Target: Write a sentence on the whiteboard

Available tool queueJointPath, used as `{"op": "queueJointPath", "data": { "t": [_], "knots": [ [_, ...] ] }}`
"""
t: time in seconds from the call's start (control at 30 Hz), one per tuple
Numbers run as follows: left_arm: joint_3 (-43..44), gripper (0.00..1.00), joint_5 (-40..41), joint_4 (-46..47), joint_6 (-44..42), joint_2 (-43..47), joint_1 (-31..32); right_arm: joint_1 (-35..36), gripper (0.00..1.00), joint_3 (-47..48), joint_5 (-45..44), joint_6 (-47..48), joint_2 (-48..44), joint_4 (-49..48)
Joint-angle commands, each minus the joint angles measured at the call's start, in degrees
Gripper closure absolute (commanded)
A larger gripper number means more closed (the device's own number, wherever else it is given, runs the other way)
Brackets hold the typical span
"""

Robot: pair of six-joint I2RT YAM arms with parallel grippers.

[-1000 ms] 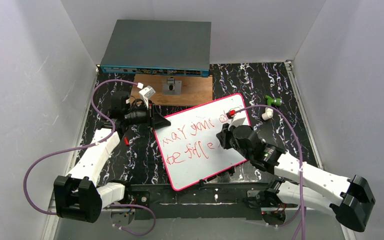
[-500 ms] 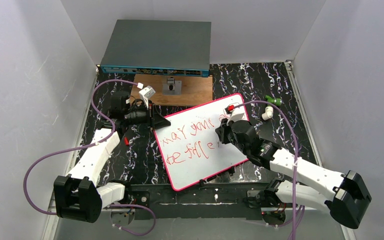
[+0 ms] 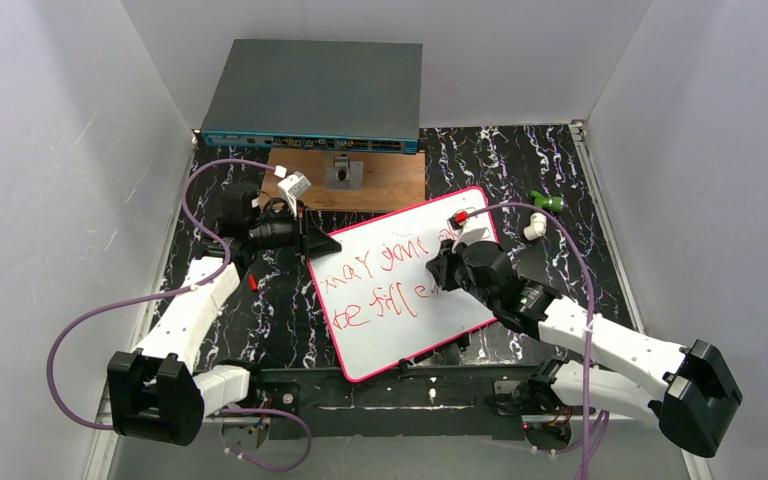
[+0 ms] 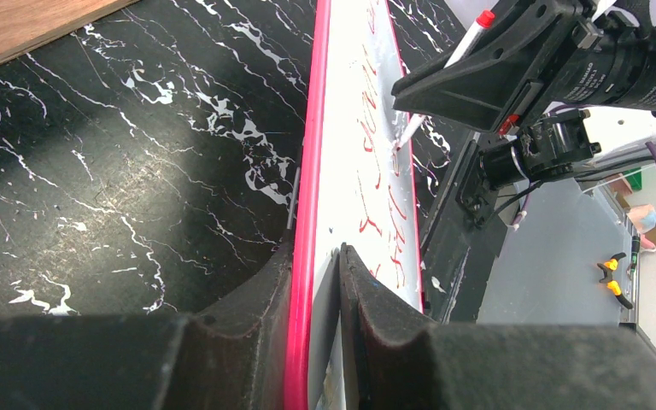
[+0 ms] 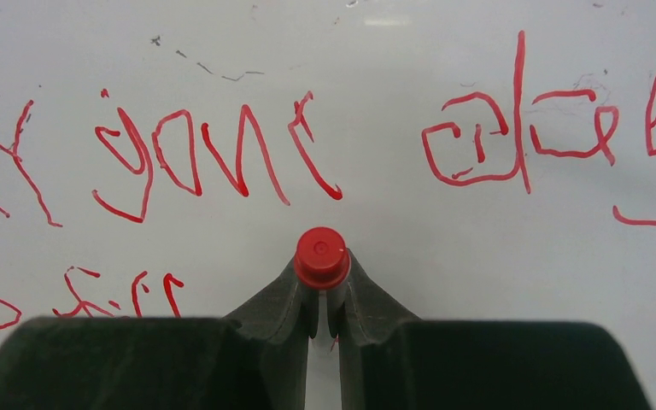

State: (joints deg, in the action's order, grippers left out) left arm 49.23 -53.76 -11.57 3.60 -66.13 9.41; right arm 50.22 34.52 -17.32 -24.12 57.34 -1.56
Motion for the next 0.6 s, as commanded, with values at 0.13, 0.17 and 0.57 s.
{"op": "queueJointPath", "data": {
  "t": [0.13,0.17,0.57],
  "knots": [
    [0.25,1.00,7.57,-0.13,-7.13,0.80,0.17,-0.12,0.99,-2.32,-1.05,-0.23,-2.69,1.47],
    [0.18,1.00,7.50,-0.20,-7.17,0.81,0.15,-0.12,0.99,-2.31,-1.72,0.04,-2.71,1.43],
    [-0.03,1.00,7.70,-0.27,-7.10,1.42,0.17,-3.24,0.99,7.25,-4.55,7.05,3.65,-2.96]
  ]
}}
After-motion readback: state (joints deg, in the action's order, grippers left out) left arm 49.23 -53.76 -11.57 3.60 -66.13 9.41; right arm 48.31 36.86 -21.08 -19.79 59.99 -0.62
